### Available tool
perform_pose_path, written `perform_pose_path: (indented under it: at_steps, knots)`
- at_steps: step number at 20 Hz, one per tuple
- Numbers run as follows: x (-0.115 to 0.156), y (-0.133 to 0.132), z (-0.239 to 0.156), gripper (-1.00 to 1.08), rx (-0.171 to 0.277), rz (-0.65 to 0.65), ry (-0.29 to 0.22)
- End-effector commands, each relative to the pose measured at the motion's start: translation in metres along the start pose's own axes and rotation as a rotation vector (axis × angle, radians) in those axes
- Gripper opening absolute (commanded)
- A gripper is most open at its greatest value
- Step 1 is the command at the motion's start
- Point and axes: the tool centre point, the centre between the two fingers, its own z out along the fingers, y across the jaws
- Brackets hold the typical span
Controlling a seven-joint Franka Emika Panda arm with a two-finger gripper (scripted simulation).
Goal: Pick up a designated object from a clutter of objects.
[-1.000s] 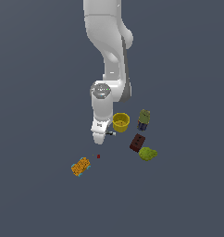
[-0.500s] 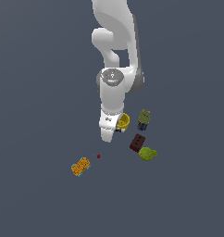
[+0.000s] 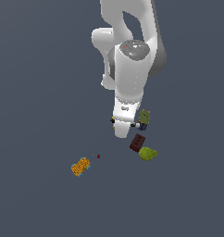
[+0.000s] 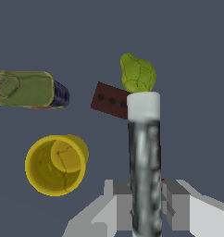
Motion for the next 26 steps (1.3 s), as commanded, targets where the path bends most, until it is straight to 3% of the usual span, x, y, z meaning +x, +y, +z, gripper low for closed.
perform_pose_path:
  at_steps: [1, 13, 26]
  knots:
    - [0.014, 0.005, -0.023, -1.00, 0.001, 0.000, 0.000]
    - [0.075, 0.029, -0.121, -1.00, 0.000, 0.003, -0.001]
    - [0.120, 0.050, -0.193, -1.00, -0.001, 0.006, -0.002]
